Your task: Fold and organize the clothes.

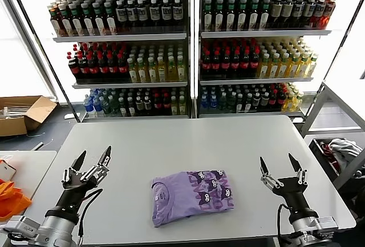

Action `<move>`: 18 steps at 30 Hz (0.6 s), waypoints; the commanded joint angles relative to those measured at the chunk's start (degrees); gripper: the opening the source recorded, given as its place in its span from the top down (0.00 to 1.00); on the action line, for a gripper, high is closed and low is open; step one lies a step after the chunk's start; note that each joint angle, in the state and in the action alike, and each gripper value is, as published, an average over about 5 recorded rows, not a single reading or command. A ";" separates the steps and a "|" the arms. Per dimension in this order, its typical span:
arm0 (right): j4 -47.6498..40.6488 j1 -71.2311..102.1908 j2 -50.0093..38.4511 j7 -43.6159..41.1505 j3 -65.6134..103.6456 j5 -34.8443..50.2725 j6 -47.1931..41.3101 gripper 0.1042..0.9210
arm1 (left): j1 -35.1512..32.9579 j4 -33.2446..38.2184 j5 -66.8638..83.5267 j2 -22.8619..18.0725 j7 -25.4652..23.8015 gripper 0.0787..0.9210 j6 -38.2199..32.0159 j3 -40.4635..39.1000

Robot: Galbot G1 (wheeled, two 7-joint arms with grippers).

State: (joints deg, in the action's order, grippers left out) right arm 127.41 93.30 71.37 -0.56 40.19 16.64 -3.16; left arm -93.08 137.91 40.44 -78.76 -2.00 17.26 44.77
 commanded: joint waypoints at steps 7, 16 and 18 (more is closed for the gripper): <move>0.43 4.61 0.70 -1.56 4.49 -0.39 4.47 0.12 | -0.45 1.17 -1.26 -0.93 -1.02 0.12 0.35 4.06; 0.69 5.42 1.51 -1.24 4.60 -0.36 4.17 0.12 | -0.27 1.74 -2.24 -1.37 -2.09 0.12 -0.01 6.98; 0.76 5.50 1.81 -1.36 4.38 -0.52 4.15 0.12 | -0.29 1.57 -3.35 -1.47 -2.65 0.12 -0.31 7.31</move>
State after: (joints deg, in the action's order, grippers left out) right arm 127.92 97.78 72.37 -1.72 44.04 16.42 0.30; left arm -93.38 139.13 38.99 -79.90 -3.38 17.30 49.70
